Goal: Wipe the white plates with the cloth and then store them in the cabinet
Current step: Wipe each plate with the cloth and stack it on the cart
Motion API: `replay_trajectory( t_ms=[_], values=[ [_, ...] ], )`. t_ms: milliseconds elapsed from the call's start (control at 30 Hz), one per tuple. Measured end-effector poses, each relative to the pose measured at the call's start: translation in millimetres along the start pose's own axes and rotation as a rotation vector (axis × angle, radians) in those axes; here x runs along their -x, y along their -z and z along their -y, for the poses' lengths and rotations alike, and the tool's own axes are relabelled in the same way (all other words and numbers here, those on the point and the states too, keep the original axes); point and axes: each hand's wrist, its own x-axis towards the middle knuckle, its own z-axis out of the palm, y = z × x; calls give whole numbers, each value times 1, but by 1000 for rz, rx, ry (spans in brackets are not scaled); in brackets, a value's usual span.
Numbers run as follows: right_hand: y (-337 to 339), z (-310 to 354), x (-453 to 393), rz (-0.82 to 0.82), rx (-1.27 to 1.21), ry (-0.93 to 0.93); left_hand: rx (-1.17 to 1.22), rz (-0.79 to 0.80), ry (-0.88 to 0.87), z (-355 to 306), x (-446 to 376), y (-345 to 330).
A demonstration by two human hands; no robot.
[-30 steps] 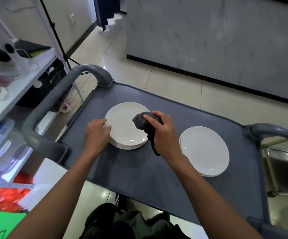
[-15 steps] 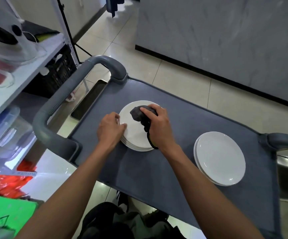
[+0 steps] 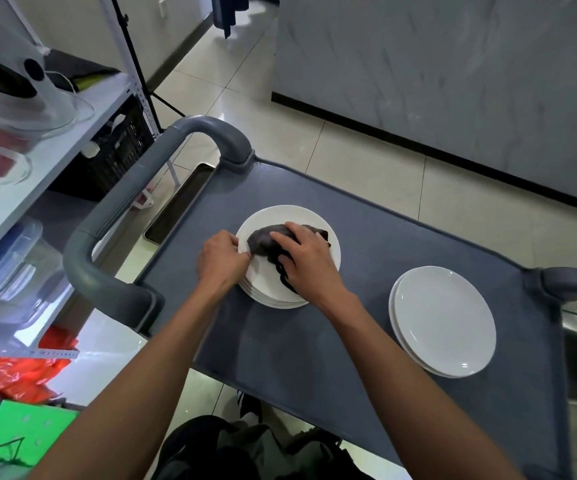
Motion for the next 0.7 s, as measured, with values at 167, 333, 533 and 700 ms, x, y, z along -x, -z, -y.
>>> replay_trajectory(
  t_ms=[167, 333, 533, 700],
  values=[
    [9, -16, 13, 192, 48, 71, 74, 15, 16, -4, 1, 2],
    [12, -17, 14, 186, 79, 69, 94, 38, -6, -3, 2, 5],
    [11, -14, 14, 156, 89, 71, 320, 153, 106, -5, 8, 11],
    [14, -10, 19, 131, 112, 75, 666, 309, 226, -12, 24, 16]
  ],
)
